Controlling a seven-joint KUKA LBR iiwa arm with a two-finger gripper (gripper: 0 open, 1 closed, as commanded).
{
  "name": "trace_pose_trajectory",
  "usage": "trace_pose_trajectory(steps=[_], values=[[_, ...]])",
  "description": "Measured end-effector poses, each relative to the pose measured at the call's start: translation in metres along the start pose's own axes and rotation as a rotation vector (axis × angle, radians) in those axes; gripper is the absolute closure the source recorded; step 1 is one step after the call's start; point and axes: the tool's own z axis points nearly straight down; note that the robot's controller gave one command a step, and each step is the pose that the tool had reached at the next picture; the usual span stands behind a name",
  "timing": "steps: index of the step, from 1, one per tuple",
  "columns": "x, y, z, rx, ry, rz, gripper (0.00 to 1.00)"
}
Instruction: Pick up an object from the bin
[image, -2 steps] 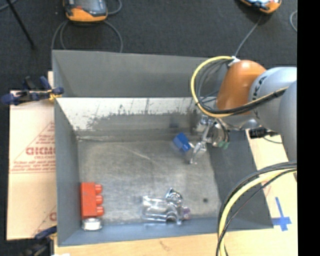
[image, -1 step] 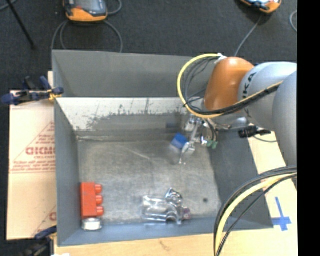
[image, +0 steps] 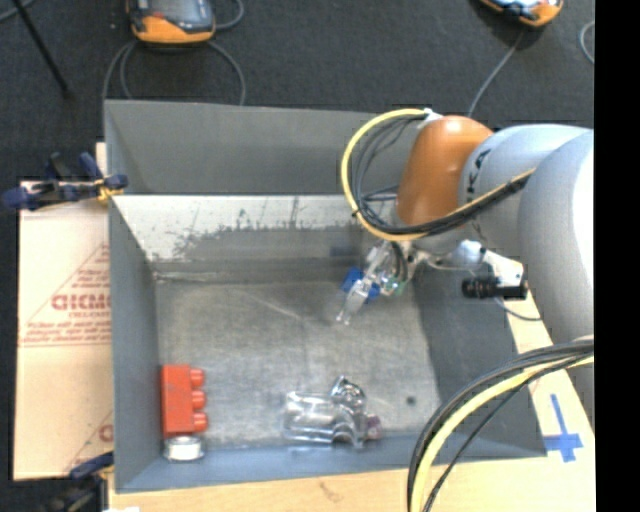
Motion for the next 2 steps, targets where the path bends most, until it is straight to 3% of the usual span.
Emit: trace_pose_trajectory(steps=[1,2], values=[[0.0,0.003,0.026,-0.004,-0.004,0.426,0.0],[0.019,0.006,0.025,-0.007,-0.013,0.669,0.0]])
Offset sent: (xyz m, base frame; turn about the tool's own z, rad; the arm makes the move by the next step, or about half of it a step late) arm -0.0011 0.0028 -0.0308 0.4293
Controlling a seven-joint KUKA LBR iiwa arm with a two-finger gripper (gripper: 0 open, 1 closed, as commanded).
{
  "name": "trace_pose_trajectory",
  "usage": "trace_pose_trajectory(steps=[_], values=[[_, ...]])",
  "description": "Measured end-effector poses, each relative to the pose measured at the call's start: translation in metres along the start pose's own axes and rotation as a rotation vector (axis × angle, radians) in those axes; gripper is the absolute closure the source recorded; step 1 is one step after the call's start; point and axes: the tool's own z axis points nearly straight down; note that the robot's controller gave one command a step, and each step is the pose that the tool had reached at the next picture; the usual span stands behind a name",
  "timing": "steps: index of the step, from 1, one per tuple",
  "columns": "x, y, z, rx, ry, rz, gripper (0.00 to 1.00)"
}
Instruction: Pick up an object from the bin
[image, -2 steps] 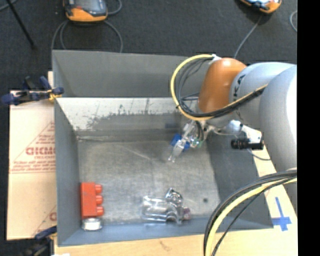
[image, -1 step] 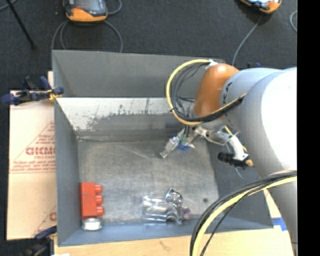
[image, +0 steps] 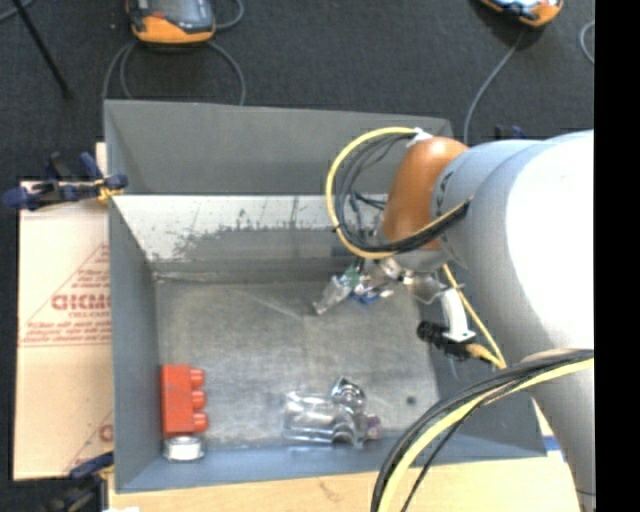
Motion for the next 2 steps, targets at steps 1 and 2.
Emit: trace_pose_trajectory(steps=[1,2], values=[[-0.002,0.001,-0.001,-0.001,-0.003,-0.003,1.0],[-0.005,0.003,-0.082,0.002,0.004,-0.009,1.0]])
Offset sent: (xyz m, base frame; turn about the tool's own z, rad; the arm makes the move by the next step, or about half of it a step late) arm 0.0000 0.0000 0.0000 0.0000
